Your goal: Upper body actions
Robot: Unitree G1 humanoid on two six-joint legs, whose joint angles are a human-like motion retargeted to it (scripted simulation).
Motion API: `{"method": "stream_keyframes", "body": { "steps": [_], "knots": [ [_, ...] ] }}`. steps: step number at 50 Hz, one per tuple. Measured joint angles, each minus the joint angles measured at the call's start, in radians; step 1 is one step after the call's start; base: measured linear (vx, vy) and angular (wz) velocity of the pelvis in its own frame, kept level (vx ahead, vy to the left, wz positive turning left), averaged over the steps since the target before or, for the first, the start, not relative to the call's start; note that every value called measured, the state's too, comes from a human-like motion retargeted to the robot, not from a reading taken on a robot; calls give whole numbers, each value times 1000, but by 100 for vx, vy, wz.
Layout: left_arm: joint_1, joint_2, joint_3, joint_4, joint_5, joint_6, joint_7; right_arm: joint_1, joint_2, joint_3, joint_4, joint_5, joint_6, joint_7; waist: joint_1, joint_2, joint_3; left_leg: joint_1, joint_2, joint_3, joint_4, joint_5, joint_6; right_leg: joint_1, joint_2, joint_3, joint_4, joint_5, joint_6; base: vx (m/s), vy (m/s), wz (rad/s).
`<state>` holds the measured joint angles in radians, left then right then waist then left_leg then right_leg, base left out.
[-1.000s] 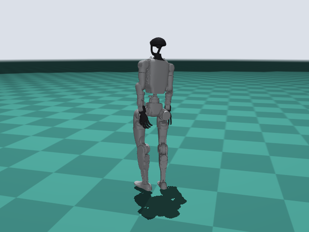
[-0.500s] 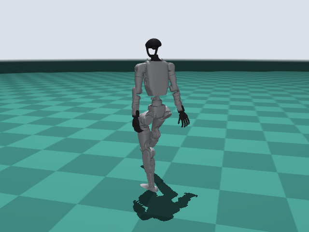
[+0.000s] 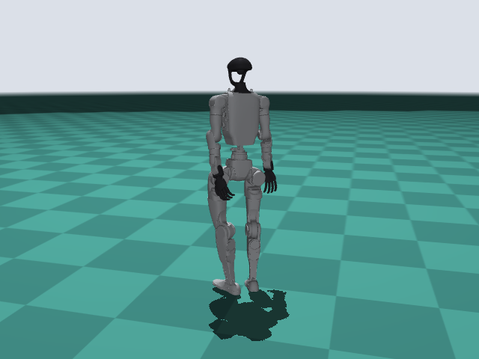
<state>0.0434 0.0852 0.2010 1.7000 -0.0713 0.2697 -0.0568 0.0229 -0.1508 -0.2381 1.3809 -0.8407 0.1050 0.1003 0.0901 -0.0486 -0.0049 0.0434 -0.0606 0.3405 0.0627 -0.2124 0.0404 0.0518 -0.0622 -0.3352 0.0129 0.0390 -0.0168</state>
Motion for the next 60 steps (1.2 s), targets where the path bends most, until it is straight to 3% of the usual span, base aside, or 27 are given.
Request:
{"method": "stream_keyframes", "body": {
  "steps": [5,10,13,21,30,32,38,43,50,54,60],
  "knots": [
    [6,-3,34,0,-19,29,17,-32,11,29,-66,-74,-28,51,100,-3,-38,-13,27,99,-18,-3,-35,-78,15,139,-14,35,-4,12,-12,-83],
    [-50,-42,40,-27,-92,-27,-6,-71,12,64,-152,-82,-55,84,-6,42,21,-29,55,47,-18,24,-40,-82,45,108,15,11,-36,-2,-13,49],
    [-98,-42,10,-62,-61,-17,-16,-54,17,60,-163,-63,-65,63,-66,59,23,-50,67,4,-18,40,-51,-80,50,75,9,1,-44,1,-15,77],
    [-158,-31,-112,-212,-12,-53,35,1,-3,-56,35,-10,56,58,-31,62,5,-78,91,-39,-22,69,-90,-75,76,20,-27,2,-79,13,-21,33],
    [-56,-43,-47,-197,-32,-52,40,31,-44,-94,141,-49,114,0,-87,85,-34,-66,156,44,100,40,-121,-74,112,73,-14,-3,-115,22,-21,-34],
    [-33,-47,-35,-169,-26,-47,37,19,-53,-102,157,-22,124,-8,-75,58,-19,-122,165,92,256,20,-53,-65,79,122,0,0,-116,19,-11,-116],
    [-9,-48,-25,-132,21,-35,31,-23,-53,-92,175,108,142,-32,-31,59,107,-340,217,89,320,-20,-83,8,84,182,51,-26,-148,3,-8,-67],
    [-13,-47,-55,-151,30,-39,33,-29,-47,-65,152,100,127,-6,146,61,242,-597,290,28,209,-46,-85,62,84,253,95,-32,-178,-5,-10,-92],
    [9,-72,-24,-109,2,-39,3,-70,-30,-16,93,-28,122,-1,368,29,387,-839,470,70,202,-41,-69,86,-4,367,139,-23,-199,-4,-5,-112],
    [43,-82,-2,-72,14,-29,-7,-77,-16,20,31,-49,79,35,372,17,394,-847,482,75,168,-36,-64,79,-30,398,155,-29,-203,7,8,-43],
    [55,-73,-5,-65,40,-16,-5,-91,-1,31,-4,-47,65,61,310,31,325,-749,431,60,184,-33,-70,48,-4,383,141,-34,-198,2,4,32]
  ]
}}
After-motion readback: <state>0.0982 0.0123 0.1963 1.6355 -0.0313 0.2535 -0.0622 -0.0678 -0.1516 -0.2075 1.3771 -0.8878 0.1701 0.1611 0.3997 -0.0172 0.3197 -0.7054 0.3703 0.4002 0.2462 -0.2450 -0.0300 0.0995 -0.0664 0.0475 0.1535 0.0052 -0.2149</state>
